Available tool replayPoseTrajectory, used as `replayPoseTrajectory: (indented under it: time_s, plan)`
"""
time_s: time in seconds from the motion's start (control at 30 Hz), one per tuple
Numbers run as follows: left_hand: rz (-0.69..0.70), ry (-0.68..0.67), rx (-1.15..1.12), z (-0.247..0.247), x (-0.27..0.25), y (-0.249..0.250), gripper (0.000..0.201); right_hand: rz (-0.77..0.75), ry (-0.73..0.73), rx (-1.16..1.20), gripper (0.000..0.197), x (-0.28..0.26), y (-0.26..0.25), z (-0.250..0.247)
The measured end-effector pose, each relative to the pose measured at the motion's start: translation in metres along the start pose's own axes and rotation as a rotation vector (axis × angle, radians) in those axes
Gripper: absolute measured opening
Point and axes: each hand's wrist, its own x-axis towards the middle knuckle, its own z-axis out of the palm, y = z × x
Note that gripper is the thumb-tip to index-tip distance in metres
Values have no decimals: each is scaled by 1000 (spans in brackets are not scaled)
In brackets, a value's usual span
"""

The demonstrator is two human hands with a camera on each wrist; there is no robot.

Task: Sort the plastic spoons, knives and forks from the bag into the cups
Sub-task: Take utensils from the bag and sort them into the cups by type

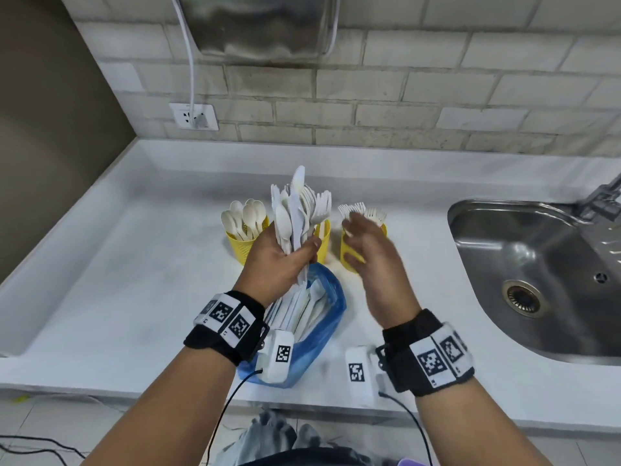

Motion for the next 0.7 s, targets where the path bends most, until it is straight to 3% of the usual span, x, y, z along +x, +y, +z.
replayPoseTrajectory:
  time_s: [0.13,0.27,0.43,0.53,0.6,0.7]
  plan:
    - [11,-36,37,-7,1,-3,25,-234,-113,-138,59,1,-35,15]
    - [125,-71,111,-10,2,2,33,-310,-188,-163,47,5,-36,35]
    - [150,-69,117,-28,9,-2,21,-364,-210,-119,37,8,-35,44]
    - [206,-41,147,-42,14,0,35,-406,-215,-183,36,10,-34,53]
    - [236,-24,185,-50,18,-4,33,-459,-203,-259,40,11,-31,61]
    - [251,-10,237,-63,25,-15,38,-609,-161,-357,64,8,-30,70]
